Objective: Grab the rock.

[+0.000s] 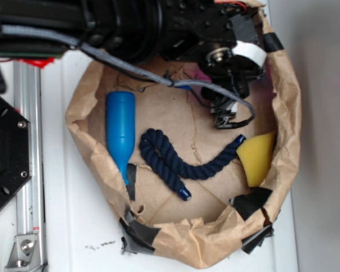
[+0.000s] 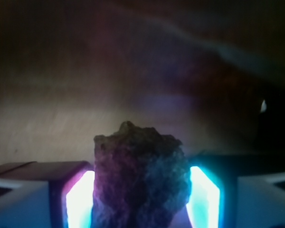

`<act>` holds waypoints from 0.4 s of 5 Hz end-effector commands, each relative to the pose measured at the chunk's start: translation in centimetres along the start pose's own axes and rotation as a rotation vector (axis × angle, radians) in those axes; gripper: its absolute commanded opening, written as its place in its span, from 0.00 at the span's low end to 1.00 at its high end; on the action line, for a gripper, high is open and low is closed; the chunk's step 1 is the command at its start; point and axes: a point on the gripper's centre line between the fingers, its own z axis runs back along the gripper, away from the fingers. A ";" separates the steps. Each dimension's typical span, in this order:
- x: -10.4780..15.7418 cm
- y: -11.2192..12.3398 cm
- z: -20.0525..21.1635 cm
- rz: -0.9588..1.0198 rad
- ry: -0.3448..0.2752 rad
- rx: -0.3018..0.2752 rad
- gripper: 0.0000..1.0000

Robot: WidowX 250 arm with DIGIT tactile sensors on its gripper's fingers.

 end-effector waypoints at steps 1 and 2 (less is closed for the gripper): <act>0.5 -0.6 2.5 -0.015 -0.046 0.025 0.00; 0.2 -1.6 3.5 -0.027 -0.030 0.006 0.00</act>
